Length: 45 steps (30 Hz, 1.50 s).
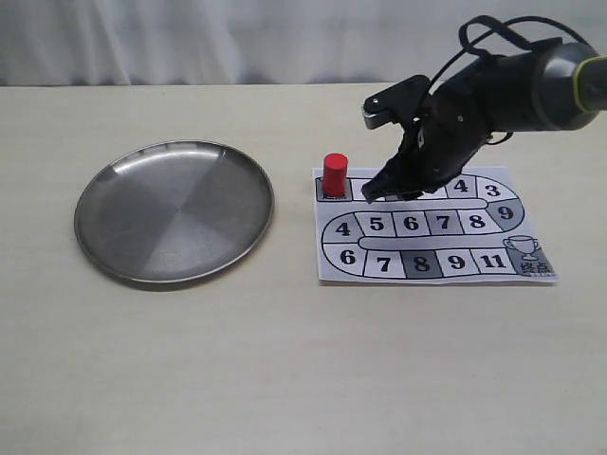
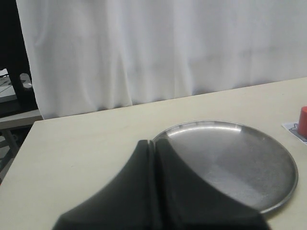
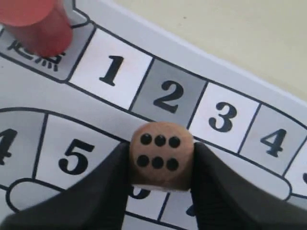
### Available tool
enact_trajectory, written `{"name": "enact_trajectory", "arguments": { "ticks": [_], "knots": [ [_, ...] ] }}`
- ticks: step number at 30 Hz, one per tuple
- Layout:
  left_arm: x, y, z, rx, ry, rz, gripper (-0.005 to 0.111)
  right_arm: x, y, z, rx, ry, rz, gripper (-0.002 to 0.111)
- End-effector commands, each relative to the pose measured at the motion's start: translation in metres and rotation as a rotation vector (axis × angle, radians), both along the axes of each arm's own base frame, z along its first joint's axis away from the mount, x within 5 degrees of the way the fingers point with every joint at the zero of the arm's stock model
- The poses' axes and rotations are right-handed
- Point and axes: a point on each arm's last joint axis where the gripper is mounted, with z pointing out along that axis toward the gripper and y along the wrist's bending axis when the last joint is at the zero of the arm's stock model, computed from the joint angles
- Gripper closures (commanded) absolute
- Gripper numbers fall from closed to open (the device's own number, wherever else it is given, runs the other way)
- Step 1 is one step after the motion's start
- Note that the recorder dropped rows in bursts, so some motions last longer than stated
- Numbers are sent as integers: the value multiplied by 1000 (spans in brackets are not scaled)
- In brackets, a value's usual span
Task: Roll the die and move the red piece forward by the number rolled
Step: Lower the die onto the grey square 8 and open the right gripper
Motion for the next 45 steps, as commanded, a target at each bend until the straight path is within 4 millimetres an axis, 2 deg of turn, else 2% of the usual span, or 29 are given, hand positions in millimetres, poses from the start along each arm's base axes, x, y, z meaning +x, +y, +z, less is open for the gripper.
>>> {"name": "enact_trajectory", "arguments": {
  "ticks": [1,2,5,6,10,12,14,15,16,17,22,26,33,39,45],
  "knots": [
    [0,-1,0,-3,-9,-10,107,-2,5,4,53,4,-57,54],
    [0,-1,0,-3,-9,-10,107,-3,13,5,100,0,-64,43],
    [0,-1,0,-3,-9,-10,107,-5,28,10,86,-53,25,30],
    [0,-1,0,-3,-9,-10,107,-4,27,19,81,-94,44,28],
    [0,-1,0,-3,-9,-10,107,-3,-3,60,85,-152,-39,29],
    [0,-1,0,-3,-9,-10,107,-7,-21,76,70,-150,-92,40],
    [0,-1,0,-3,-9,-10,107,-10,-35,85,58,-142,-132,67],
    [0,-1,0,-3,-9,-10,107,-12,-39,88,48,-132,-146,85],
    [0,-1,0,-3,-9,-10,107,-14,-42,88,33,-109,-159,99],
    [0,-1,0,-3,-9,-10,107,-18,-45,85,3,-62,-171,104],
    [0,-1,0,-3,-9,-10,107,-30,-48,74,-41,97,-216,104],
    [0,-1,0,-3,-9,-10,107,-35,-43,60,-52,233,-108,104],
    [0,-1,0,-3,-9,-10,107,-44,-34,3,-55,441,153,104],
    [0,-1,0,-3,-9,-10,107,-44,-34,-29,-76,522,164,104],
    [0,-1,0,-3,-9,-10,107,-44,-34,-35,-78,536,164,104]
  ]
}}
